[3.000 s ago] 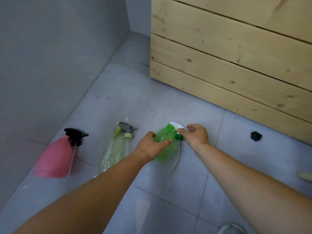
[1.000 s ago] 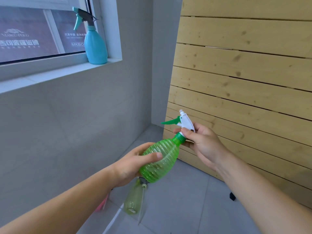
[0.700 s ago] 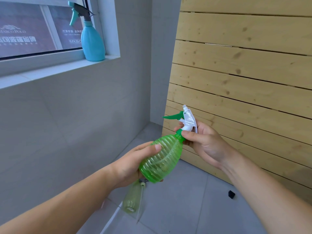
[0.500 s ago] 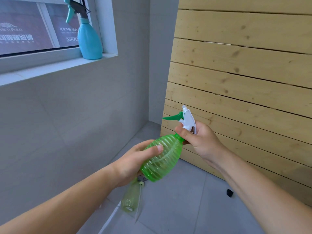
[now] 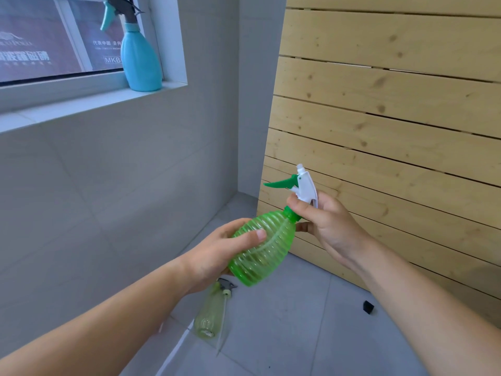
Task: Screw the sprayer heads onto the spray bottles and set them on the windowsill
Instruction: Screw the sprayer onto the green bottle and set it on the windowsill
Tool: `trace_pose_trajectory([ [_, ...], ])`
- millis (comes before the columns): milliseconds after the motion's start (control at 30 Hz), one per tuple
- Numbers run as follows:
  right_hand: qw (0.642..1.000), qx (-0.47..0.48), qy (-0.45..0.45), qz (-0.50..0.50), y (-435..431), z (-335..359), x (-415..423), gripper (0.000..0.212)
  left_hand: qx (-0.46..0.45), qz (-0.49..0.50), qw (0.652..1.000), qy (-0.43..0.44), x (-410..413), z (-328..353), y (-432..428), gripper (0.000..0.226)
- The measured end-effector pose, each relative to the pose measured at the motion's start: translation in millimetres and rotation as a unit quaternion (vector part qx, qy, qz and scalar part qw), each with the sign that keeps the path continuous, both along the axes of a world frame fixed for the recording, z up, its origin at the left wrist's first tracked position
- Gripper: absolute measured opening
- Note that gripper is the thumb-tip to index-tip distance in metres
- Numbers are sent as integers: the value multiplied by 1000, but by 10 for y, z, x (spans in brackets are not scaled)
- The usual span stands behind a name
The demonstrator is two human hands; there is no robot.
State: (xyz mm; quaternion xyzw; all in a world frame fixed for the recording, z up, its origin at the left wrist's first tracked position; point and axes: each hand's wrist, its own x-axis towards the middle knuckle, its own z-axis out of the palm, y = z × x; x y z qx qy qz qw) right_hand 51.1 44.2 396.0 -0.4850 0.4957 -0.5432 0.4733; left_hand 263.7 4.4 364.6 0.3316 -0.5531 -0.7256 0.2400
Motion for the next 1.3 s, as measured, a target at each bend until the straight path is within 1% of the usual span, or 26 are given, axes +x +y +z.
trace_pose_trajectory([
  [67, 999, 10, -36, 14, -4, 21, -53, 30, 4, -2, 1000, -1, -1, 8, -2, 60],
  [100, 1000, 13, -26, 7, -4, 23, -51, 33, 6, -2, 1000, -1, -3, 4, -1, 60],
  [200, 998, 14, 45, -29, -7, -36, 6, 23, 8, 0, 1000, 0, -22, -18, 18, 59],
  [233, 998, 18, 52, -33, -6, -44, 20, 19, 8, 1, 1000, 0, -27, -28, 20, 58],
  [300, 1000, 23, 13, -14, 6, -23, -3, 15, 11, 3, 1000, -3, -37, -30, 25, 60],
  [367, 999, 26, -43, 16, 18, 15, -63, 26, 9, 3, 1000, -3, -46, -30, 28, 62],
  [433, 999, 25, -36, 18, 25, 20, -71, 35, 4, 5, 1000, -5, -55, -35, 36, 61],
  [500, 1000, 26, 7, -8, 21, -5, -27, 31, 4, 6, 1000, -17, -65, -52, 47, 61],
  [567, 999, 29, 14, -27, 21, -15, 13, 27, 9, 1, 1000, -23, -70, -69, 48, 62],
  [700, 998, 19, -56, 6, 42, 40, -34, 26, 20, -3, 1000, -6, -55, -51, 39, 64],
  [833, 999, -2, -53, -7, 33, 44, -10, 22, -15, 21, 1000, -7, -61, -50, 57, 60],
  [900, 998, 3, -62, -22, 13, 38, 8, 17, -9, 30, 999, -5, -59, -55, 52, 61],
  [1000, 992, 20, -125, -21, 4, 28, 24, 6, 23, 7, 1000, 4, -46, -47, 35, 61],
  [1100, 979, 43, -198, -4, 1, -23, 61, 13, 34, -2, 999, 9, -55, -45, 38, 62],
  [1133, 978, 47, -206, -5, -3, -39, 78, 12, 28, 5, 1000, 6, -62, -44, 42, 62],
  [1233, 982, 45, -179, -34, -18, -68, 116, 9, -8, 37, 999, -1, -60, -54, 47, 60],
  [1300, 983, 45, -173, -45, -28, -85, 136, 8, -37, 55, 998, -2, -58, -58, 60, 54],
])
